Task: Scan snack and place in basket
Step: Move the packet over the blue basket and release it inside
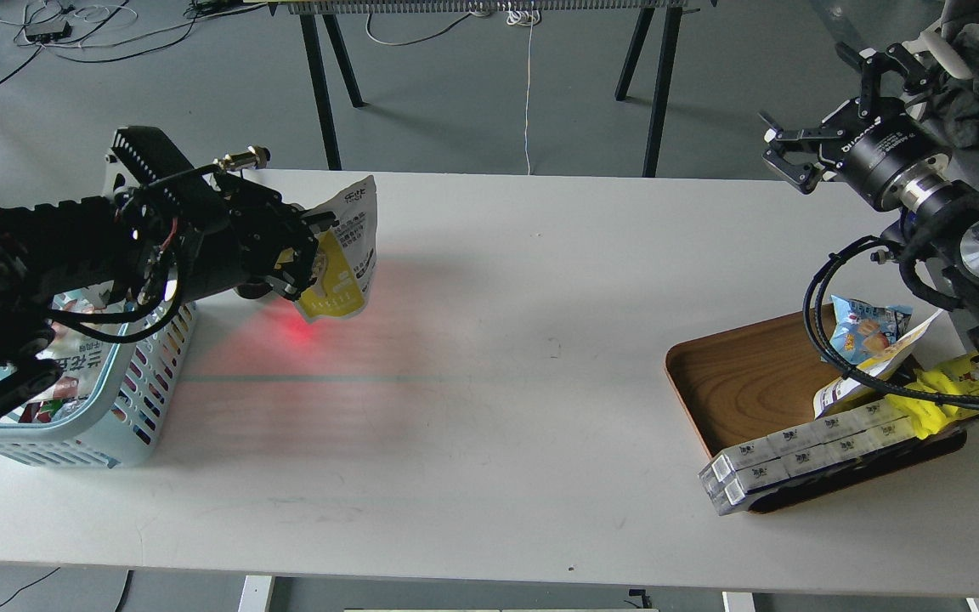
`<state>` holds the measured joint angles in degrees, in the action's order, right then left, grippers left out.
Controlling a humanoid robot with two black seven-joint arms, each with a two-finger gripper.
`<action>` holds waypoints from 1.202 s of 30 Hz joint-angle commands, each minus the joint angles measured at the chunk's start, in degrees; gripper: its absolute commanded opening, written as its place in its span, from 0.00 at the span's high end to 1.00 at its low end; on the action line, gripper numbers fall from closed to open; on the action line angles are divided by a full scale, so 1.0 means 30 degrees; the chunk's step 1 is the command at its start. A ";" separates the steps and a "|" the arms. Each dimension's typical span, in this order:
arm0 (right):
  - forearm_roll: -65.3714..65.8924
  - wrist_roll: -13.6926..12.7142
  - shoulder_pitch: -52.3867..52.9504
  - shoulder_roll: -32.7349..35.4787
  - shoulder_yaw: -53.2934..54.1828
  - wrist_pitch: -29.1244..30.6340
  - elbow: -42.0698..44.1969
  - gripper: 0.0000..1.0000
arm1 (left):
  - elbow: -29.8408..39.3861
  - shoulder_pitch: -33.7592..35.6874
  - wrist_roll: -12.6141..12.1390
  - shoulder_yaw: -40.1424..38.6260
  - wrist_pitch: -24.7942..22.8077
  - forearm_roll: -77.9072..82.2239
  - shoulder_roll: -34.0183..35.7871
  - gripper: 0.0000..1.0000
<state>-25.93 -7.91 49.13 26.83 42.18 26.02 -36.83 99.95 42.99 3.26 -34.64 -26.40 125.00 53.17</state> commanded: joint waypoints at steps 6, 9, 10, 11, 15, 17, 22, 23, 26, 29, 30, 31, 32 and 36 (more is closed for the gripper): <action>0.0000 0.0000 0.0146 0.0023 -0.0027 -0.0001 0.0002 0.01 | -0.0034 0.0113 0.0406 -0.3891 -0.0020 -0.2375 0.2602 1.00; 0.0000 0.0000 0.0205 -0.0006 0.0002 -0.0001 0.0002 0.01 | -0.0063 0.0113 0.0728 -0.4829 0.0185 -0.4015 0.4623 1.00; 0.0000 0.0000 0.0205 -0.0006 0.0002 -0.0001 0.0002 0.01 | -0.0063 0.0113 0.0787 -0.4948 0.0214 -0.4456 0.5268 1.00; 0.0000 0.0000 0.0205 -0.0006 0.0002 -0.0001 0.0002 0.01 | -0.0121 0.0113 0.0875 -0.5065 0.0301 -0.4983 0.6029 1.00; 0.0000 0.0000 0.0205 -0.0006 0.0002 -0.0001 -0.0027 0.01 | -0.0502 0.0026 0.1314 -0.4804 0.1735 -0.7589 0.9194 1.00; 0.0000 0.0000 0.0176 -0.0006 -0.0027 -0.0001 -0.0056 0.01 | -0.0794 -0.0034 0.1723 -0.4395 0.2350 -0.8441 1.0454 1.00; 0.0029 0.0000 0.0205 -0.0006 -0.0027 -0.0001 -0.0115 0.01 | -0.1733 -0.0034 0.3041 -0.1120 0.4982 -0.9819 1.3033 1.00; 0.0029 0.0000 0.0205 -0.0006 -0.0027 -0.0001 -0.0144 0.01 | -0.1733 -0.0034 0.3217 -0.0241 0.5599 -1.0083 1.3445 1.00; 0.0117 0.0000 0.0205 -0.0006 -0.0027 -0.0001 -0.0115 0.01 | -0.1441 -0.0005 0.3453 0.2805 0.7707 -1.0932 1.4763 1.00; 0.0117 0.0000 0.0205 -0.0006 -0.0027 -0.0001 -0.0115 0.01 | -0.1089 -0.0004 0.3454 0.5005 0.9380 -1.1023 1.5118 1.00; 0.0117 0.0000 0.0205 -0.0035 -0.0027 -0.0001 -0.0115 0.01 | -0.1060 -0.0004 0.3425 0.5766 0.9877 -1.1023 1.5119 1.00; 0.0117 0.0000 0.0176 -0.0036 0.0002 -0.0001 -0.0115 0.01 | -0.1059 -0.0004 0.3424 0.6557 1.0346 -1.0994 1.5119 1.00; 0.0117 0.0000 0.0176 -0.0036 -0.0027 -0.0001 -0.0115 0.01 | -0.1059 -0.0004 0.3424 0.7087 1.0728 -1.1023 1.5061 1.00; 0.0147 0.0000 0.0205 -0.0153 -0.0027 -0.0001 -0.0115 0.01 | -0.1176 -0.0034 0.3454 0.8174 1.1668 -1.1023 1.4739 1.00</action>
<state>-25.53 -7.91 49.70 26.49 42.11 26.01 -37.18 96.70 42.97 13.58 -12.30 6.85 91.95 98.08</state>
